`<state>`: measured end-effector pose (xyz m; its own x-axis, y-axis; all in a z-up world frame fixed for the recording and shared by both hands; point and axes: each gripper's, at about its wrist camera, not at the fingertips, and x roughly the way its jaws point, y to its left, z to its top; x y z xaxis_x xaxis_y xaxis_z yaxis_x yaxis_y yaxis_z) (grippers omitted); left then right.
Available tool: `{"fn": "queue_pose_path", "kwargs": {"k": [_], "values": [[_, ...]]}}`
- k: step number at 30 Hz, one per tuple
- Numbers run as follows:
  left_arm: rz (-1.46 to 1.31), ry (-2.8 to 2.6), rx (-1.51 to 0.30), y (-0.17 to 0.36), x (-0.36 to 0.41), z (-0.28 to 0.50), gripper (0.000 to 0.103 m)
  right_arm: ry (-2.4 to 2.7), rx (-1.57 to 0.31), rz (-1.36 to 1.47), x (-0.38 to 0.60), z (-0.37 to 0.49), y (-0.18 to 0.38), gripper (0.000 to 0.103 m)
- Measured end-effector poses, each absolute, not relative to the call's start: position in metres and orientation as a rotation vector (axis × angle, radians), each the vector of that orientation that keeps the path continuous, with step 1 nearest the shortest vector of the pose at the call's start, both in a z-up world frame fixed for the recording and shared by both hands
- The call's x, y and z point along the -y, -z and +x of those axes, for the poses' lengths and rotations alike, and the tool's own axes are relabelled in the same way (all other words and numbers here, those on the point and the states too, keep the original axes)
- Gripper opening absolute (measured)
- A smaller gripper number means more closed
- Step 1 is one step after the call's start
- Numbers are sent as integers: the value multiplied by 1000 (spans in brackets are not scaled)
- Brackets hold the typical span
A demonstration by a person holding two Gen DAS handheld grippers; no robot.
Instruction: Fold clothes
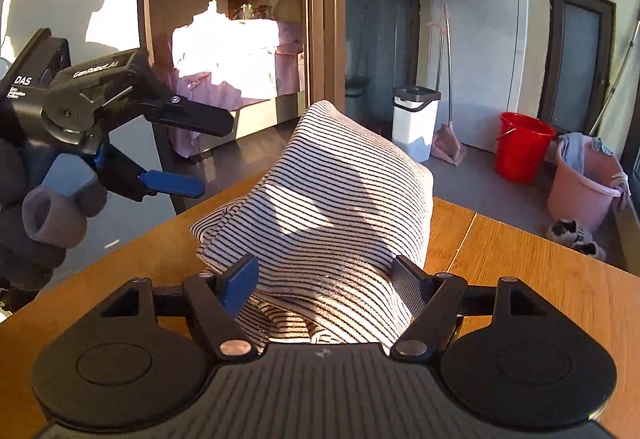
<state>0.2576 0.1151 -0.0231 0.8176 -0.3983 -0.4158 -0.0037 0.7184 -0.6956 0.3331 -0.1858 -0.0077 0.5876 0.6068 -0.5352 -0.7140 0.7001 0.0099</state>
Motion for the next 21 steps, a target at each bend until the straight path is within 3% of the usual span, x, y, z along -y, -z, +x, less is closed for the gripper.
{"fn": "queue_pose_path", "kwargs": {"k": [10, 11, 12, 15, 18, 21], "values": [[-486, 167, -651, 31, -61, 337, 101, -749, -497, -235, 203, 320, 13, 82], [-488, 170, -641, 30, -59, 337, 96, -749, -487, -221, 208, 318, 15, 84], [-481, 191, -628, 29, -57, 335, 75, -748, -475, -200, 214, 315, 17, 85], [-461, 232, -609, 25, -49, 328, 52, -741, -489, -136, 226, 309, 29, 85], [-446, 247, -589, 16, -48, 319, 38, -745, -497, -95, 235, 304, 29, 87], [-480, 281, -559, 4, -53, 306, 35, -759, -493, -72, 239, 304, 29, 89]]}}
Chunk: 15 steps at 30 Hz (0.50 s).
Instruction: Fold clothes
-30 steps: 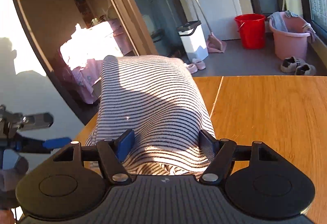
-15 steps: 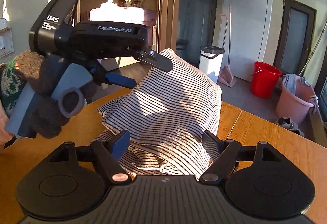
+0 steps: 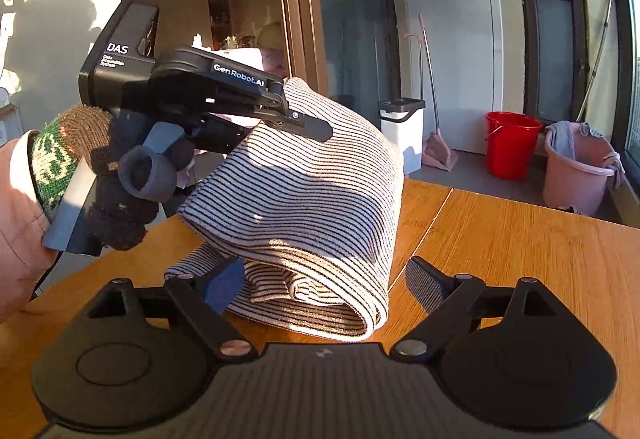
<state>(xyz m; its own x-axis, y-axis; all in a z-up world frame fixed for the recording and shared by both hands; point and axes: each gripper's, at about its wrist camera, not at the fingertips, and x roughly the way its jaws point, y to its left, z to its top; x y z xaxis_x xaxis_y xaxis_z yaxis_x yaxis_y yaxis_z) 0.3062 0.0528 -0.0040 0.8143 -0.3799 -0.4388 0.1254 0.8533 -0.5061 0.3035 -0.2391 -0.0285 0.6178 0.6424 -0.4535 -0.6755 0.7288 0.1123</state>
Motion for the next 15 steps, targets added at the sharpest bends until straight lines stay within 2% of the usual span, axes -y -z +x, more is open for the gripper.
{"fn": "queue_pose_path", "kwargs": {"k": [5, 10, 11, 14, 15], "values": [[-493, 294, -512, -6, -66, 280, 35, -769, -495, -53, 243, 304, 29, 91], [-617, 217, -592, 32, -95, 286, 39, -788, -450, -74, 236, 300, 16, 91], [-655, 204, -603, 40, -102, 287, 42, -801, -435, -80, 234, 299, 10, 88], [-759, 216, -604, 58, -128, 283, 45, -839, -390, -99, 225, 297, -8, 63], [-763, 220, -600, 59, -130, 282, 46, -862, -386, -99, 219, 299, -14, 62]]}}
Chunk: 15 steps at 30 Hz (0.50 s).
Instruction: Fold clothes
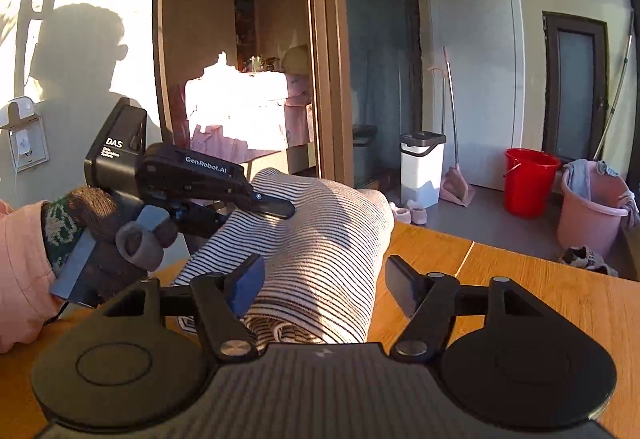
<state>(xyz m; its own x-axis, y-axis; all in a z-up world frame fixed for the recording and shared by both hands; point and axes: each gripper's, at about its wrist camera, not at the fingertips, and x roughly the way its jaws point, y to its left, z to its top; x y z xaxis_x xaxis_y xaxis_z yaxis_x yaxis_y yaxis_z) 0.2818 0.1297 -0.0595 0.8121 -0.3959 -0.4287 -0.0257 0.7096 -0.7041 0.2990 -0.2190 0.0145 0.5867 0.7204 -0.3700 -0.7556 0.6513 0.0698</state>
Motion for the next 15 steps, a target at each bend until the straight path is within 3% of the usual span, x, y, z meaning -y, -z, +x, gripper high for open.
{"fn": "queue_pose_path", "kwargs": {"k": [8, 10, 12, 15], "values": [[-703, 190, -574, 48, -140, 274, 53, -879, -561, -167, 141, 339, 13, 64], [-618, 161, -521, 28, -142, 265, 60, -863, -547, -211, 132, 341, 20, 64], [-571, 179, -453, 7, -141, 259, 77, -854, -555, -227, 130, 340, 18, 64], [-562, 257, -399, -19, -115, 260, 93, -835, -543, -260, 125, 335, 18, 65]]}}
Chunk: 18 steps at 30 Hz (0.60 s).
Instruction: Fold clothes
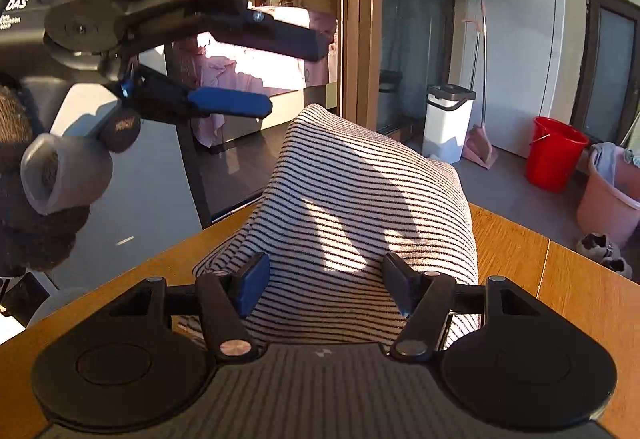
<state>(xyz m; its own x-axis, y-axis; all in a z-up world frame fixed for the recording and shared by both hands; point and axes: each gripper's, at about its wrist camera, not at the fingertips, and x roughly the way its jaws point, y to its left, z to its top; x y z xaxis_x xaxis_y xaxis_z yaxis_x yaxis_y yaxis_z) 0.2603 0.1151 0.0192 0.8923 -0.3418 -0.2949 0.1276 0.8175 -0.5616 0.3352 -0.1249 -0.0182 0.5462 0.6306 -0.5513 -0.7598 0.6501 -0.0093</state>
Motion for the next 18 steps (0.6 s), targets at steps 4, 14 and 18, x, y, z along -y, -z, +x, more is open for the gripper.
{"fn": "queue_pose_path", "kwargs": {"k": [4, 14, 18], "values": [[-531, 204, -571, 5, -97, 299, 89, -845, -525, -286, 125, 327, 15, 67], [-417, 183, -616, 31, -98, 294, 78, -713, -548, -23, 187, 387, -15, 92], [-381, 187, -604, 33, -95, 290, 78, -642, -610, 111, 192, 415, 2, 96]]}}
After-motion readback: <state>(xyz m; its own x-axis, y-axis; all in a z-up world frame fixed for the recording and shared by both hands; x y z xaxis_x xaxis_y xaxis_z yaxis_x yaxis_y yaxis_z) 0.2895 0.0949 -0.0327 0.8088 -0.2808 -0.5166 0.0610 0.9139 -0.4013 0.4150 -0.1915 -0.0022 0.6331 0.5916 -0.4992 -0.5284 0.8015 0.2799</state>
